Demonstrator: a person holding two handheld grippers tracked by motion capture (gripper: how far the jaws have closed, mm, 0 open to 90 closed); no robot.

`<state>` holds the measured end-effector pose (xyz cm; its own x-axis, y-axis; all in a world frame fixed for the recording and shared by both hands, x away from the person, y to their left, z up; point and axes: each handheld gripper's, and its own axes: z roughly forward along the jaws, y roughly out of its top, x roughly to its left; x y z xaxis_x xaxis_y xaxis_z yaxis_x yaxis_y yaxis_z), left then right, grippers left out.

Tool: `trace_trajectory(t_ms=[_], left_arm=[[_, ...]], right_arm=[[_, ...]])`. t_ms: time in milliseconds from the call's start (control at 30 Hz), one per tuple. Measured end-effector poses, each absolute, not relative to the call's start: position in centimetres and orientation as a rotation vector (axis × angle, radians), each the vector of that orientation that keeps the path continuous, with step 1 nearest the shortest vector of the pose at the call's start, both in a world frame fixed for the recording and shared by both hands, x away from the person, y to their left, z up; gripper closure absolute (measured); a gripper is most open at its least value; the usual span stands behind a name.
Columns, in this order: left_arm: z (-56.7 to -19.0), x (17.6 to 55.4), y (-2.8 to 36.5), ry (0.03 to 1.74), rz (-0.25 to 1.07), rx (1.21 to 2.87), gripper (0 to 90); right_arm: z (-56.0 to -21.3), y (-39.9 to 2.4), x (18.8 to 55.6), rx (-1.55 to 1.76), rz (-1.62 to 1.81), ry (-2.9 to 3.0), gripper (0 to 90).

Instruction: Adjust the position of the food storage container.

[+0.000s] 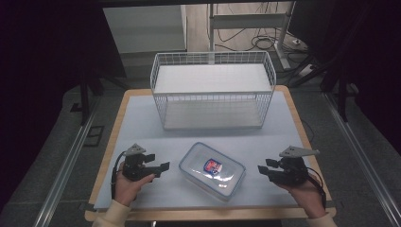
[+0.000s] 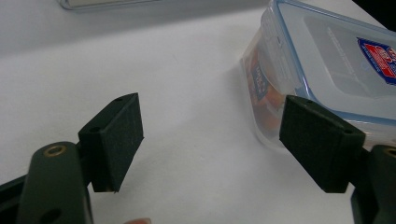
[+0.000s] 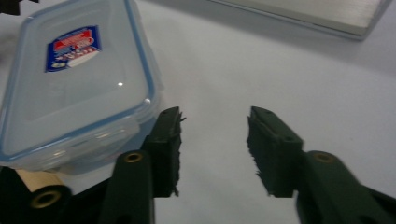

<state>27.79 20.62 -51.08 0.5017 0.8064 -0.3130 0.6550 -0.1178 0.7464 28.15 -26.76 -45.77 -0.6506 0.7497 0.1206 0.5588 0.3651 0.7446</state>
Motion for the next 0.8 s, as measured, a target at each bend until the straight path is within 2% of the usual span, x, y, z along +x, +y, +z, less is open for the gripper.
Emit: trace_trajectory(t_ms=[133,333,800], left_arm=[[-51.1,27.8,20.7,1.223,0.214,1.838,21.5],[-51.0,27.7,20.6,1.222,0.212,1.842,21.7],[-51.2,27.8,20.4,1.217,0.205,1.86,21.8]], right_arm=[[-45.4,-26.0,27.8,1.123,1.187,2.417,74.5],[-45.2,-24.1,27.4,1.049,1.225,2.473,88.1],[-44.7,-17.7,24.9,0.804,1.275,2.635,89.6]])
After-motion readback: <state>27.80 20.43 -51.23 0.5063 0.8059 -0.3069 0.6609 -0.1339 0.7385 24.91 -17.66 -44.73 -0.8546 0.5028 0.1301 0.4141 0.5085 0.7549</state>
